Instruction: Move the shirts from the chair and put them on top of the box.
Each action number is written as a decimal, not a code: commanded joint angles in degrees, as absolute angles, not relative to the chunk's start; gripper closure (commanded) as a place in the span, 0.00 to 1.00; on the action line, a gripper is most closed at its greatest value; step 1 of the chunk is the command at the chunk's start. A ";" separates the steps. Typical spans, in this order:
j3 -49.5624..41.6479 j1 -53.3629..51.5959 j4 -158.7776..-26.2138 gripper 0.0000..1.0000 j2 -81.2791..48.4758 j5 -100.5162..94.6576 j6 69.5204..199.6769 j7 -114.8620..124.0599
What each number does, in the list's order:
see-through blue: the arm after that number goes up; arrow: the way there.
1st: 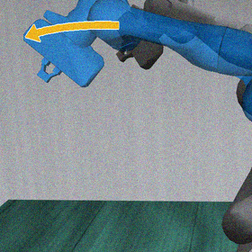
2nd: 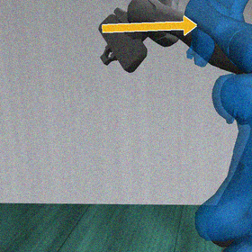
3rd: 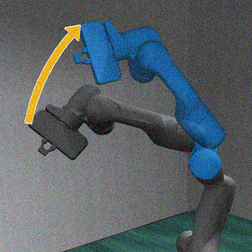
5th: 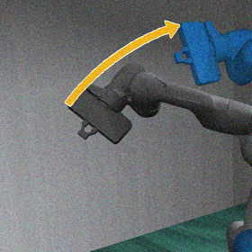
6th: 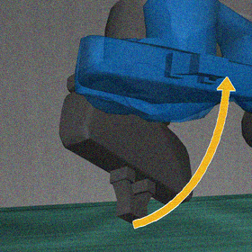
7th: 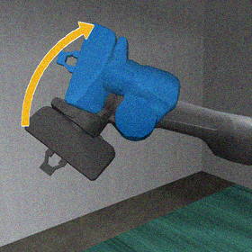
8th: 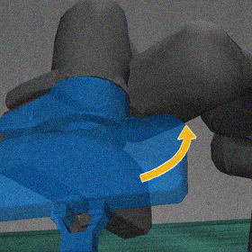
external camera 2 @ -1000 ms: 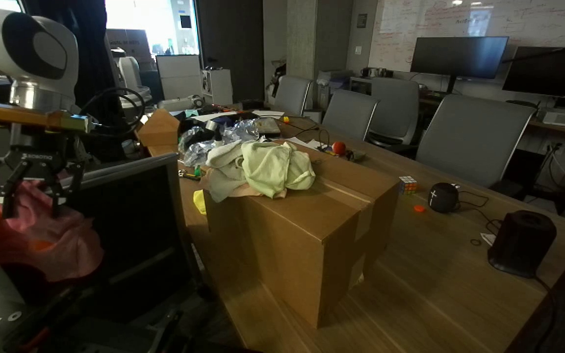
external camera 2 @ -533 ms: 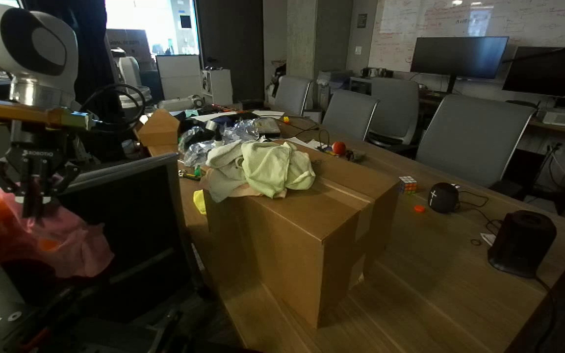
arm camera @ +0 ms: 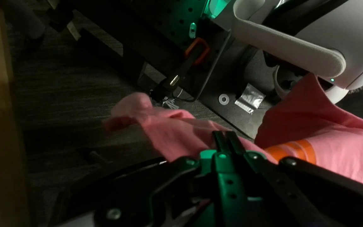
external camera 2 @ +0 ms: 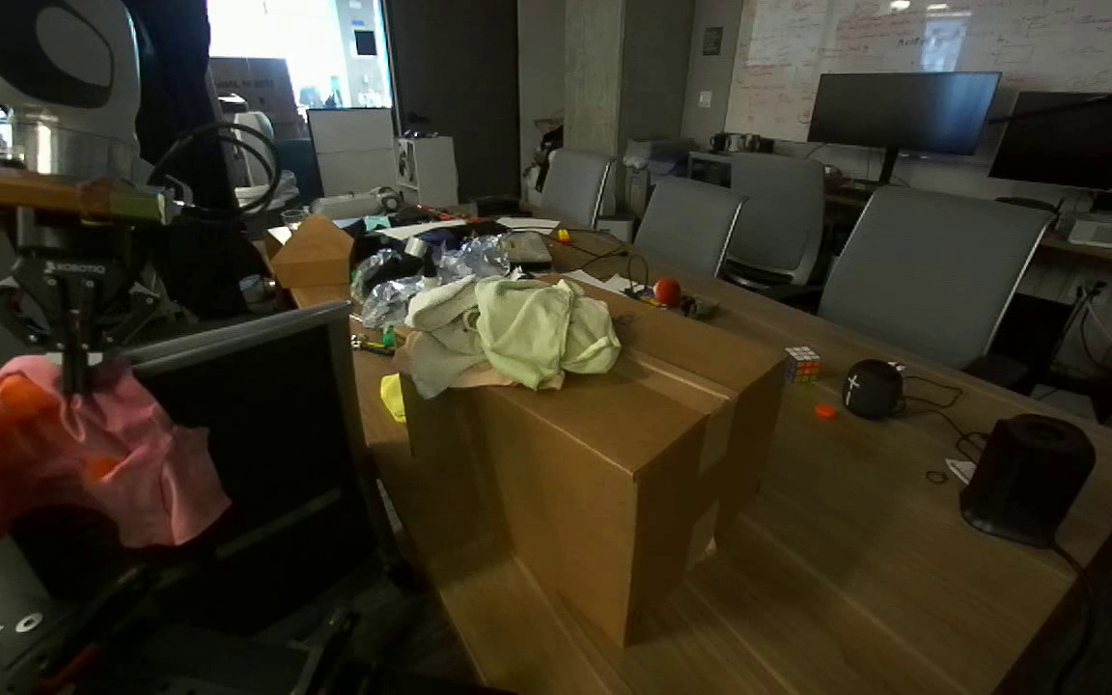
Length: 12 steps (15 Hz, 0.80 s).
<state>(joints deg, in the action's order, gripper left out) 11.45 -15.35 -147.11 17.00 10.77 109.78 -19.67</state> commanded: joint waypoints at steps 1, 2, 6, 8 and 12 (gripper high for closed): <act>10.59 -14.42 -149.68 0.98 25.56 8.87 112.41 -14.80; 10.06 -13.83 -149.57 0.98 27.15 8.01 112.38 -13.51; 7.69 -10.70 -148.81 0.98 34.58 3.55 110.55 -8.38; 6.42 -8.63 -148.08 0.98 38.14 1.32 109.59 -6.04; 4.53 -3.52 -145.63 0.98 43.96 -3.51 107.45 -1.51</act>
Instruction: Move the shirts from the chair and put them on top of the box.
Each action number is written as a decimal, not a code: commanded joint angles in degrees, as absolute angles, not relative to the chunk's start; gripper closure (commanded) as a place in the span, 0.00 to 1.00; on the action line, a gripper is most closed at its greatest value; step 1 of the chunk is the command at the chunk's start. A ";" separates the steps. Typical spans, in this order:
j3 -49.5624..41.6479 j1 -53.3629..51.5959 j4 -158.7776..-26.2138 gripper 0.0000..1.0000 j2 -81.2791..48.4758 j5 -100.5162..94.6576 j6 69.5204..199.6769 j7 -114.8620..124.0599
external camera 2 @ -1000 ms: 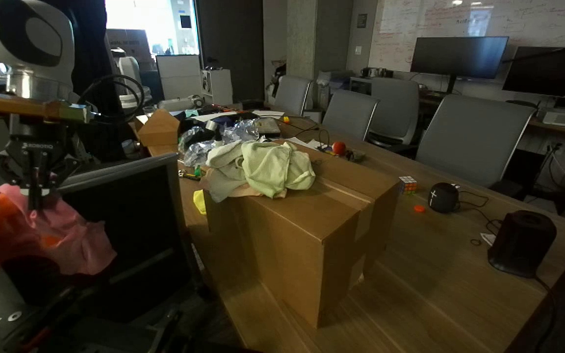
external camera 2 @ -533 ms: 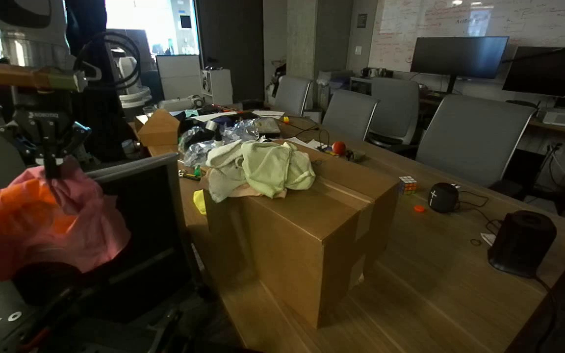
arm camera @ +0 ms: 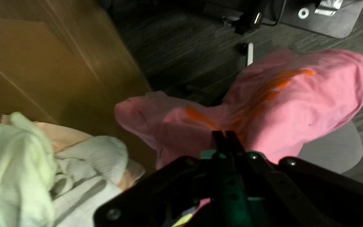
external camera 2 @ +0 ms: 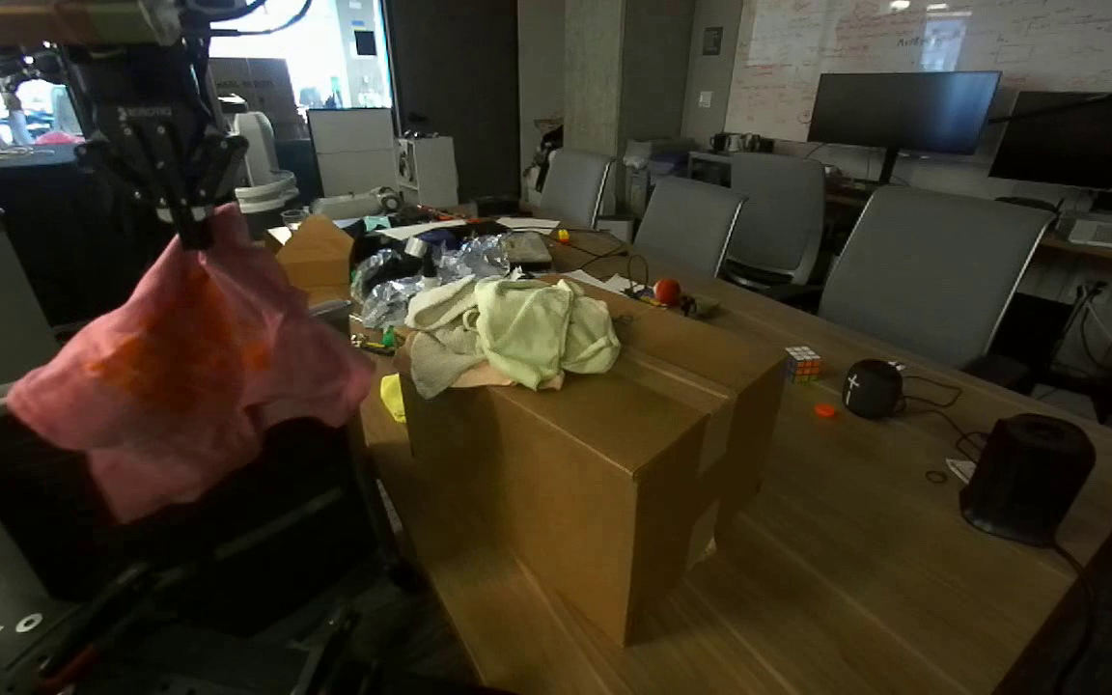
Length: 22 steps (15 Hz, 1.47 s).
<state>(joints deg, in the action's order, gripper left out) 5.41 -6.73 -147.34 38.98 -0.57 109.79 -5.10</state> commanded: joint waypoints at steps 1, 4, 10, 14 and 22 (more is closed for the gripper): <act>4.04 -1.95 -144.68 0.98 44.79 -4.79 106.79 -0.44; 2.57 2.37 -141.10 0.98 45.86 -7.56 105.56 2.65; -2.49 8.56 -129.67 0.98 42.11 -10.05 102.07 3.76; -5.79 10.65 -120.28 0.98 36.22 -9.71 99.50 3.46; -9.83 10.29 -97.60 0.98 17.83 -5.81 94.32 3.37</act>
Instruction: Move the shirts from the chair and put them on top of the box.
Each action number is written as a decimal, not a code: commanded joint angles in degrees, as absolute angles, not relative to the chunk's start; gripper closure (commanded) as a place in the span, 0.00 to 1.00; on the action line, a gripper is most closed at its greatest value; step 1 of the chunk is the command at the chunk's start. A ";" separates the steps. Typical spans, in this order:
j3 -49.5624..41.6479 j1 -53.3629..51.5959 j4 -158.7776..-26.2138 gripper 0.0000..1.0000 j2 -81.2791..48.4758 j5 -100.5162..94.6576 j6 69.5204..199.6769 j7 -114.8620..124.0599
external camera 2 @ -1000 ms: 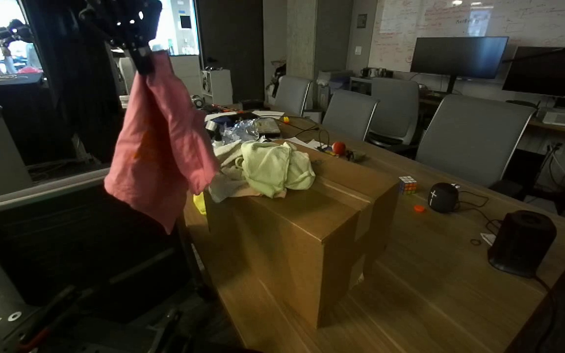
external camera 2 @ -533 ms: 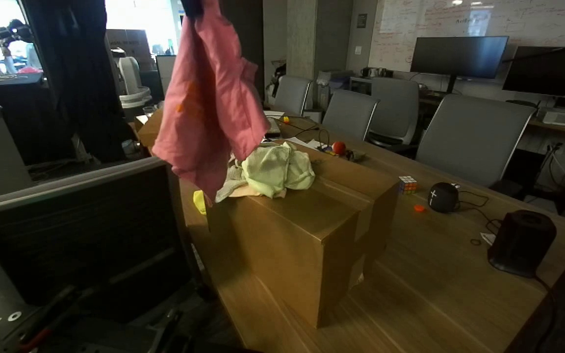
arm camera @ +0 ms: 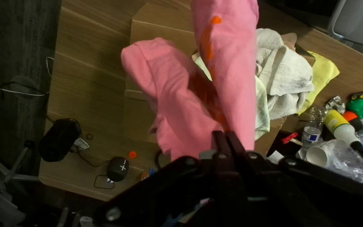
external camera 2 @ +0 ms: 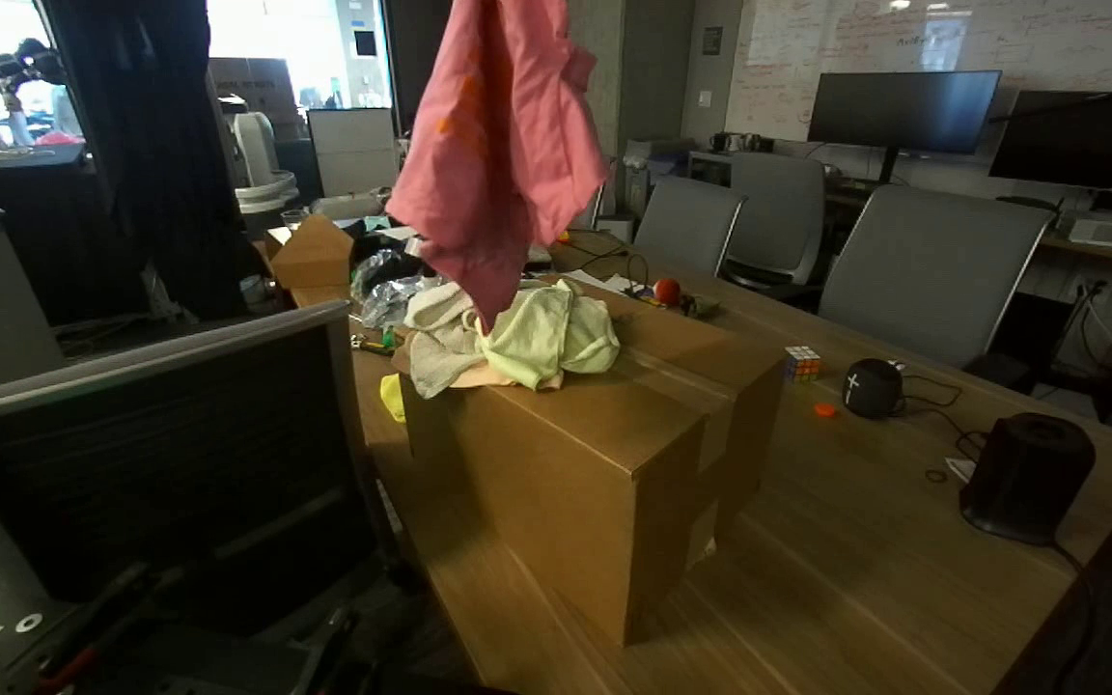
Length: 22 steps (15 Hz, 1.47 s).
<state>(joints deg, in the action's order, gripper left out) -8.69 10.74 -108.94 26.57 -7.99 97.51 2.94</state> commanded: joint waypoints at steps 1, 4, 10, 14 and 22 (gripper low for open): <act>-10.13 10.24 -94.84 0.99 15.39 -5.04 94.08 3.41; -10.83 10.39 -86.63 0.98 8.50 -2.87 92.65 3.65; -12.64 11.83 -70.69 0.98 -2.85 3.27 83.79 6.53; -13.86 13.83 -61.24 0.65 -8.12 7.92 76.75 6.43; -14.72 16.41 -72.49 0.04 -2.04 6.15 80.52 -4.36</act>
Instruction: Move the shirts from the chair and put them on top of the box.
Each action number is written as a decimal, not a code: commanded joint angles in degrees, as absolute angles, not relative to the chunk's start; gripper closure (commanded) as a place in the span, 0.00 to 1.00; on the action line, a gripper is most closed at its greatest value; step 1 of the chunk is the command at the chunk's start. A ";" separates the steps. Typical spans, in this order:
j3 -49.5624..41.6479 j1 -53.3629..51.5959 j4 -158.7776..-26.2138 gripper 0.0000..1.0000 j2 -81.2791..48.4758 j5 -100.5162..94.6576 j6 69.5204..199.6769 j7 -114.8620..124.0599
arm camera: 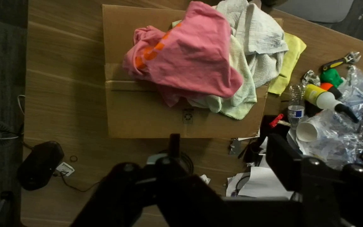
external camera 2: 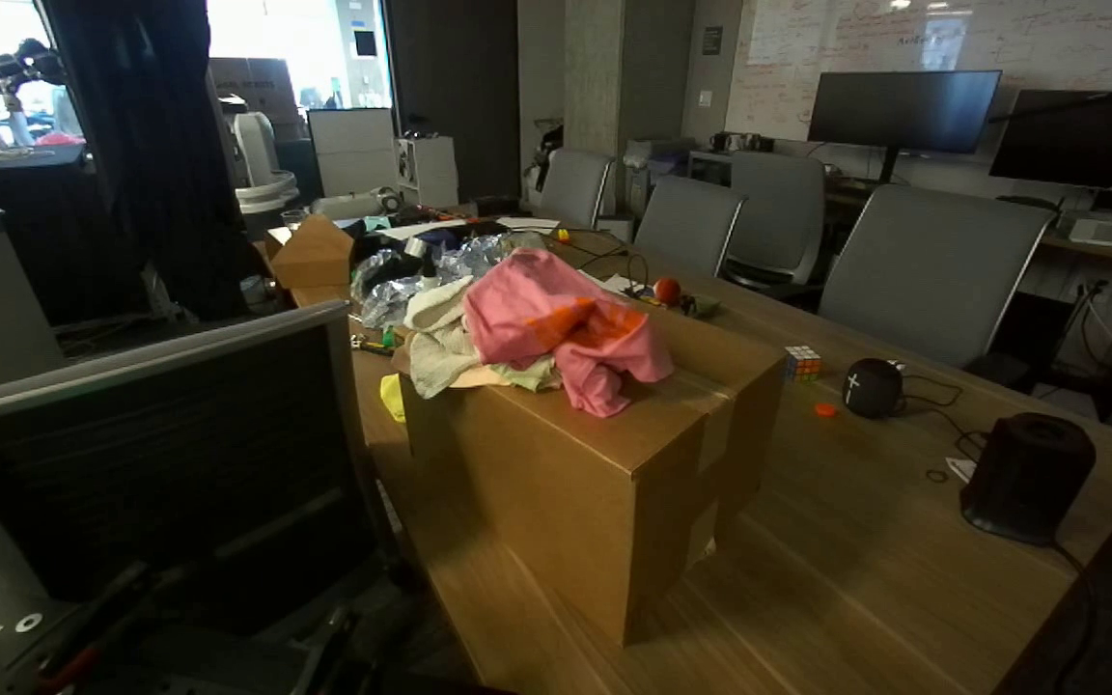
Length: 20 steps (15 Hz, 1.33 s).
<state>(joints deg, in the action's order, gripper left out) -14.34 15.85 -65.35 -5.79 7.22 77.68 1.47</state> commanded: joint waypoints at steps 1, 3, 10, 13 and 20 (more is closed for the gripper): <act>-14.77 16.43 -75.63 0.01 -0.81 4.99 81.57 -6.43; -15.08 16.87 -82.90 0.00 1.85 3.19 84.79 -12.50; -17.99 17.81 -105.65 0.00 9.52 -1.90 96.73 -30.65; -20.22 18.16 -115.73 0.00 12.88 -2.60 103.10 -35.95; -26.98 19.66 -140.57 0.00 23.60 0.75 123.62 -45.83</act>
<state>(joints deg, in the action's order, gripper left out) -24.98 18.96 -129.60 15.47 -0.97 115.48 -41.32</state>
